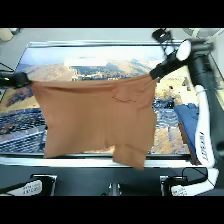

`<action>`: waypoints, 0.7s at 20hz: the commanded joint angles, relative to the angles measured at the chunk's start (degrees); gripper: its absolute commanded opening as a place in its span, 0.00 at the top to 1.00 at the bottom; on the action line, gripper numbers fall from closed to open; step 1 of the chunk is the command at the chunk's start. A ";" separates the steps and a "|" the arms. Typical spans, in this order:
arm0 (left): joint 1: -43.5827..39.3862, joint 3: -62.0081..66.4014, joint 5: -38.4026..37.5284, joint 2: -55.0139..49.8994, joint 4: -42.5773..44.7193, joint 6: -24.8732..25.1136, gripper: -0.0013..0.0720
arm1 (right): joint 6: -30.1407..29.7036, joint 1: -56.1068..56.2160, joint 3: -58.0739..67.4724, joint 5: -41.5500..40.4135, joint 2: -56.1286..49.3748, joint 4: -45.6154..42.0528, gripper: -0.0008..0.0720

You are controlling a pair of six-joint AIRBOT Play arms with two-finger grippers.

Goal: Fold the shirts.

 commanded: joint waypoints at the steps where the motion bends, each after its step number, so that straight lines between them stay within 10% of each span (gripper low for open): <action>1: -1.60 -0.04 8.76 -9.22 0.35 0.63 0.95 | 2.29 0.00 -0.17 -10.84 -8.85 6.80 0.97; 9: -2.16 1.51 18.08 -16.44 0.33 -0.70 0.95 | 6.36 -4.35 -0.17 -22.03 -13.22 7.93 0.97; 14: -3.19 1.46 18.34 -19.34 -2.86 -5.77 0.95 | 0.31 -7.82 -0.20 -14.05 -14.64 12.04 0.97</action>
